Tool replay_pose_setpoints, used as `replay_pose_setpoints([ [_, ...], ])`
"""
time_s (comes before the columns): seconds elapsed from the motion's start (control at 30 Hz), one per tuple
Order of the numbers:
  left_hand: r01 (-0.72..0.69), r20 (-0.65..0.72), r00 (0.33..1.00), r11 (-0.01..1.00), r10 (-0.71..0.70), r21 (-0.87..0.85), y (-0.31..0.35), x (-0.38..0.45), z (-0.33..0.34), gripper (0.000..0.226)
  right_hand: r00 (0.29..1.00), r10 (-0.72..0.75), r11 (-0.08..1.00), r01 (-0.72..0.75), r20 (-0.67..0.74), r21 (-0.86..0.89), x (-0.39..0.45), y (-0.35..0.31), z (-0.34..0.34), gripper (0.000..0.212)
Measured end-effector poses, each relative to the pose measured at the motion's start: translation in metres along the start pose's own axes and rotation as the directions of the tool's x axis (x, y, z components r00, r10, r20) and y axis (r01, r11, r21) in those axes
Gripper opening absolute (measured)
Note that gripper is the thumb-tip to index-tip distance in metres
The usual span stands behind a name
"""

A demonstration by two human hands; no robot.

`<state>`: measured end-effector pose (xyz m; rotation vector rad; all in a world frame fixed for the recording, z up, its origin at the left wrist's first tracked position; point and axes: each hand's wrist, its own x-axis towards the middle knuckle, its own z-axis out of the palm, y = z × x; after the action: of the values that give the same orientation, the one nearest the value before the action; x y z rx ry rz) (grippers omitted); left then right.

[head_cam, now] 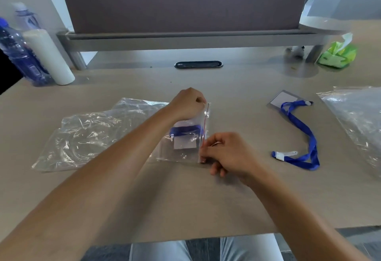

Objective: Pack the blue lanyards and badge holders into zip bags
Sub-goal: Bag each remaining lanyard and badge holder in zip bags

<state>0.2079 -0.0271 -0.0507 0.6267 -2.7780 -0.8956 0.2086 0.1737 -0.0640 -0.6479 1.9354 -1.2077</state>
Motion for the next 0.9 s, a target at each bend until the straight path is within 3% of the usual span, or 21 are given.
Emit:
replay_pose_setpoints([
  [0.17,-0.032,-0.148,0.989,0.991,0.012,-0.131,0.0,-0.003,-0.014,0.012,0.985,-0.042,0.997,0.032,-0.167,-0.064,-0.002,-0.002,-0.018,0.006],
  [0.3,-0.059,-0.288,0.957,0.967,-0.016,-0.249,0.01,-0.011,-0.033,0.016,0.93,-0.161,0.983,0.121,-0.33,-0.14,-0.001,-0.008,-0.04,0.01],
  [0.4,-0.113,-0.396,0.917,0.932,-0.036,-0.345,0.025,-0.018,-0.05,0.015,0.85,-0.26,0.964,0.196,-0.458,-0.181,-0.006,-0.02,-0.057,0.01],
  [0.57,-0.201,-0.491,0.871,0.914,0.001,-0.354,0.061,-0.037,-0.079,0.016,0.697,-0.384,0.923,0.301,-0.605,-0.239,-0.013,-0.049,-0.091,0.013],
  [0.8,-0.379,-0.607,0.791,0.841,0.077,-0.387,0.116,-0.065,-0.117,0.012,0.418,-0.575,0.818,0.298,-0.703,-0.492,-0.044,-0.102,-0.136,0.014],
  [0.9,-0.432,-0.604,0.787,0.808,0.121,-0.4,0.139,-0.076,-0.12,0.01,0.414,-0.646,0.759,0.436,-0.641,-0.484,-0.061,-0.126,-0.138,0.013],
])
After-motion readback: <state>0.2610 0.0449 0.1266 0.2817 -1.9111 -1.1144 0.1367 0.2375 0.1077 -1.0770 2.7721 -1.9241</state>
